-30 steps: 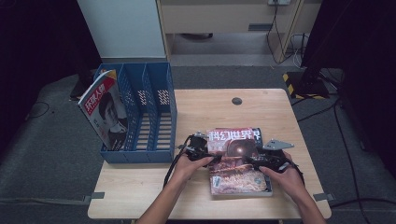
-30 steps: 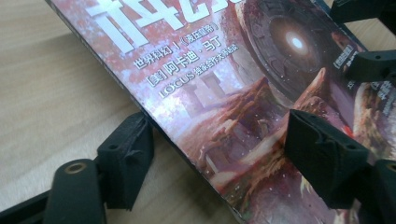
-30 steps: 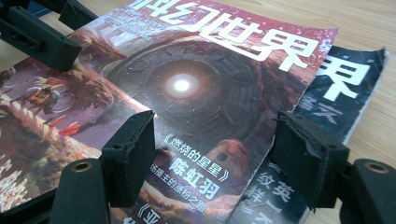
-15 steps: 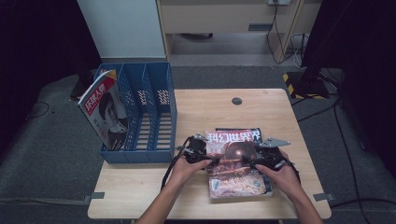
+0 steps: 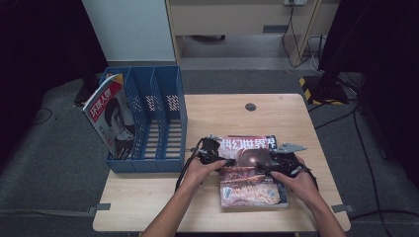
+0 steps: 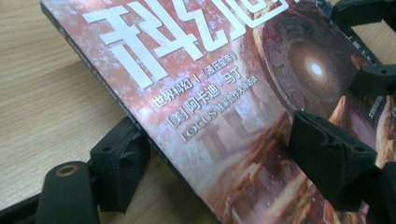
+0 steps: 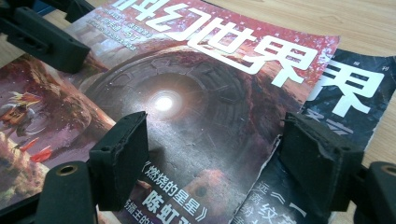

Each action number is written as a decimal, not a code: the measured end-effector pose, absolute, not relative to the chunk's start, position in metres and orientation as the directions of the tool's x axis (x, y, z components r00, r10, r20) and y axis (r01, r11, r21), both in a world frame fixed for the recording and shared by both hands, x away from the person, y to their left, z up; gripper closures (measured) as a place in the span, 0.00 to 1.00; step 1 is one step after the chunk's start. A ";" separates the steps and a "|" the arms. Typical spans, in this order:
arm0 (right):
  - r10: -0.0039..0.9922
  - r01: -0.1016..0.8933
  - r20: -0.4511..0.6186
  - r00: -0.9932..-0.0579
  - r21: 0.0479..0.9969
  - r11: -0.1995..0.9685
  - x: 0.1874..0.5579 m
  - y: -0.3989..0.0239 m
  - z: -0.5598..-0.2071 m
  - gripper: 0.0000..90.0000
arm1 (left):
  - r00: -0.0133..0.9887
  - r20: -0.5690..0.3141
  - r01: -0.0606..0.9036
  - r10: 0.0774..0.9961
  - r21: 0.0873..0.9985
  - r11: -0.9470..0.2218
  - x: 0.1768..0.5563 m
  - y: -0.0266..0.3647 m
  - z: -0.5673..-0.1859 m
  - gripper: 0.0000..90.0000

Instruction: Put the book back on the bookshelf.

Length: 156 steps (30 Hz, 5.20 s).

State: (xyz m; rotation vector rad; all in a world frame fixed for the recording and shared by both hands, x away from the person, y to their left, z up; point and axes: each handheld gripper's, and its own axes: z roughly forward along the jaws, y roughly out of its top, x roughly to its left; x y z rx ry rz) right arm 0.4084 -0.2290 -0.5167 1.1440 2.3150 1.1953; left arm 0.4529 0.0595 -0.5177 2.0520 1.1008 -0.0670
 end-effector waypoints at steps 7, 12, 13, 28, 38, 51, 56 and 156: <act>0.761 0.513 0.091 -0.643 0.788 0.340 0.408 -0.229 -0.517 0.27 | 0.626 -0.356 0.705 0.694 0.638 -0.309 0.455 0.061 -0.510 0.30; 0.754 0.503 0.084 -0.651 0.792 0.347 0.408 -0.230 -0.517 0.28 | 0.641 -0.349 0.687 0.684 0.659 -0.307 0.452 0.064 -0.491 0.43; 0.755 0.504 0.088 -0.650 0.793 0.342 0.408 -0.230 -0.517 0.28 | 0.649 -0.342 0.681 0.679 0.660 -0.318 0.452 0.063 -0.489 0.43; 0.751 0.505 0.106 -0.651 0.800 0.325 0.409 -0.232 -0.518 0.35 | 0.644 -0.415 0.716 0.642 0.622 -0.317 0.467 0.051 -0.479 0.47; 0.732 0.487 0.101 -0.673 0.806 0.337 0.407 -0.225 -0.518 0.38 | 0.652 -0.407 0.712 0.640 0.619 -0.332 0.473 0.040 -0.476 0.46; 0.729 0.480 0.089 -0.679 0.805 0.349 0.405 -0.222 -0.518 0.38 | 0.629 -0.438 0.734 0.643 0.609 -0.303 0.480 0.034 -0.483 0.46; 0.725 0.476 0.085 -0.683 0.805 0.355 0.404 -0.221 -0.517 0.38 | 0.625 -0.442 0.738 0.643 0.602 -0.304 0.480 0.032 -0.483 0.47; 0.864 0.532 0.142 -0.483 0.831 0.161 0.387 -0.275 -0.511 0.33 | 0.733 -0.408 0.629 0.544 0.710 -0.316 0.459 0.030 -0.399 0.93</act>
